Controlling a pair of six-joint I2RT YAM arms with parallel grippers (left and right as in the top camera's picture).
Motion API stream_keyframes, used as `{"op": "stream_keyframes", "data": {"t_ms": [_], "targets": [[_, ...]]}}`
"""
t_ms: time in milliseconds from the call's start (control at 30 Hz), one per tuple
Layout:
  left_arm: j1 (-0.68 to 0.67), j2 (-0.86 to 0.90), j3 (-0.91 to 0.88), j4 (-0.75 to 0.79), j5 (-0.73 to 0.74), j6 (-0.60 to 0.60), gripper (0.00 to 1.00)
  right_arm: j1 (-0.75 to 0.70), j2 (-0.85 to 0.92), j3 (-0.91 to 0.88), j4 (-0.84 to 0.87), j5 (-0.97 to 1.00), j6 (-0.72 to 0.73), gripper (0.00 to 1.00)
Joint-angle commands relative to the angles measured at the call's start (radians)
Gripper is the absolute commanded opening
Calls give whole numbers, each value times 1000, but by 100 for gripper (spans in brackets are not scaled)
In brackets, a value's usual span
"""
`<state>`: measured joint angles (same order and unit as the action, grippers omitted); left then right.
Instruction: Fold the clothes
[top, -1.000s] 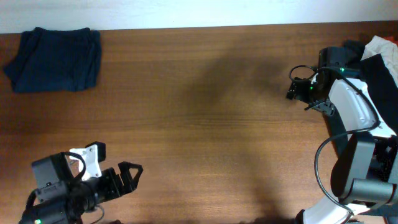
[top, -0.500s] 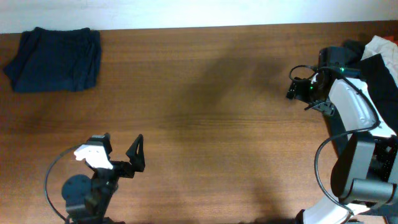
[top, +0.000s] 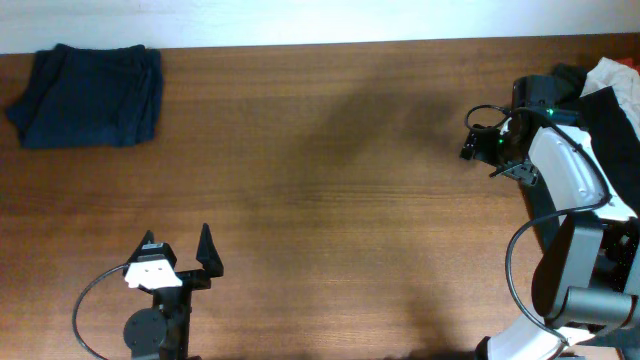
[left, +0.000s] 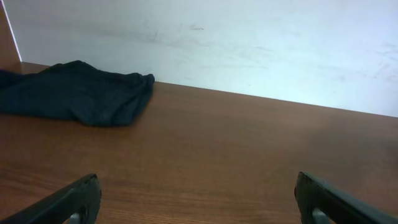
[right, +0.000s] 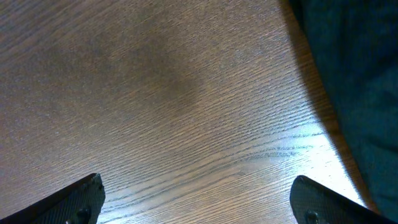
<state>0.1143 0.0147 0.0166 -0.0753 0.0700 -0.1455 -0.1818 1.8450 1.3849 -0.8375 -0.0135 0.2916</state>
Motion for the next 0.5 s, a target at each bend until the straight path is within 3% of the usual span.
{"op": "stream_keyframes", "data": {"t_ms": [0, 333, 467], "targets": [[1, -10, -8, -1, -11, 20, 99, -2, -6, 11, 0, 2, 4, 99], [1, -10, -8, -1, -11, 20, 99, -2, -11, 11, 0, 2, 4, 99], [1, -10, -8, -1, -11, 20, 99, -1, -285, 11, 8, 3, 4, 99]]}}
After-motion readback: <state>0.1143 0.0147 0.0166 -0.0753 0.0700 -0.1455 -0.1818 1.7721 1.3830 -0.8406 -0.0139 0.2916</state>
